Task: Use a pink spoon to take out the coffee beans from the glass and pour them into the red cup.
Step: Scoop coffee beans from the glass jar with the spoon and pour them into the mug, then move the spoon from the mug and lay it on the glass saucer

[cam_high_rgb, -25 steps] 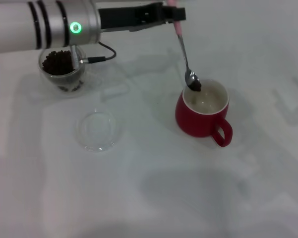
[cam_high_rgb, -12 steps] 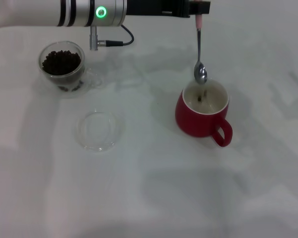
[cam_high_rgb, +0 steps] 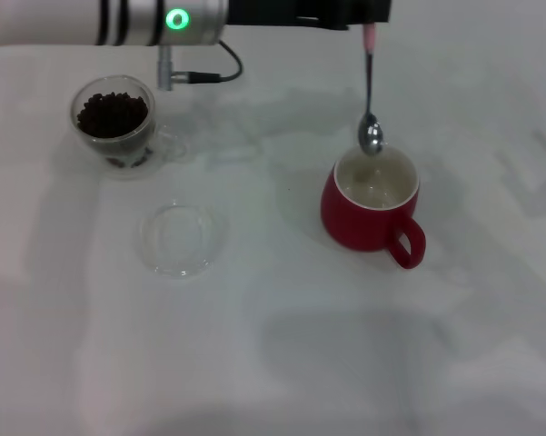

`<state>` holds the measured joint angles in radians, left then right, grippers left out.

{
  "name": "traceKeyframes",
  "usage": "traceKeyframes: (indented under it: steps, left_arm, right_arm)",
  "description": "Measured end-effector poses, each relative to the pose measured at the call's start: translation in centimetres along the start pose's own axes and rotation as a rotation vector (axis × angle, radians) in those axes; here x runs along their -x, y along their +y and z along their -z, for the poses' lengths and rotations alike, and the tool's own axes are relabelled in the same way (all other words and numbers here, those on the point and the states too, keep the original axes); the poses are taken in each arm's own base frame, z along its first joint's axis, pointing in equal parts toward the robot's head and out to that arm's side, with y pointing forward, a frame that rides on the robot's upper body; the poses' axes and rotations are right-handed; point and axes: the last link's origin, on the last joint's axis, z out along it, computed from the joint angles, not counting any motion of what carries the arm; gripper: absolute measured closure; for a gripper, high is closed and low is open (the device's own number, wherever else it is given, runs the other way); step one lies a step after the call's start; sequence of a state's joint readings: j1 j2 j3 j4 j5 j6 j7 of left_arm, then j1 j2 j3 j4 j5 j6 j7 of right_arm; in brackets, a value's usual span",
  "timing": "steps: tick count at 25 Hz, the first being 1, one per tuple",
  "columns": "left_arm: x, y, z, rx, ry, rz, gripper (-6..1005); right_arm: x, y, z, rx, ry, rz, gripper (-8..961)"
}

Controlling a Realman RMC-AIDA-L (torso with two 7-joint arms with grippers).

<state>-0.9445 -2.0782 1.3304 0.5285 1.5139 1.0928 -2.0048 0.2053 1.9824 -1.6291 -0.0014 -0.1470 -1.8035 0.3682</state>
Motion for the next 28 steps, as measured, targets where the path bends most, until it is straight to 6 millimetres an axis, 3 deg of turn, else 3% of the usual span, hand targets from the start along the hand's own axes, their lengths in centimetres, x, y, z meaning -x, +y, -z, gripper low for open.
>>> traceKeyframes:
  steps: [4,5,6,12,19,28]
  left_arm:
    - [0.5,-0.5,3.2,-0.014,0.069,0.012,869]
    - [0.5,-0.5,3.2,-0.014,0.069,0.012,869]
    - [1.1,-1.1,5.3,-0.040,0.101,0.031,869]
    - [4.3,-2.8,10.4,-0.104,0.171,0.124,869]
    - [9.3,-3.8,13.2,-0.159,0.166,0.223,870]
    - [13.1,-4.5,15.8,-0.233,0.184,0.297,869]
  right_arm:
    - [0.1,-0.1,0.1,-0.009,-0.005,0.000,288]
    - [0.1,-0.2,0.2,-0.015,-0.007,0.000,288]
    - [0.2,-0.3,0.2,-0.022,-0.010,-0.001,288]
    - [0.3,-0.5,0.3,-0.045,-0.016,-0.004,288]
    - [0.3,-0.4,0.4,-0.050,-0.023,-0.011,288]
    - [0.5,-0.6,0.9,-0.053,-0.022,-0.041,288]
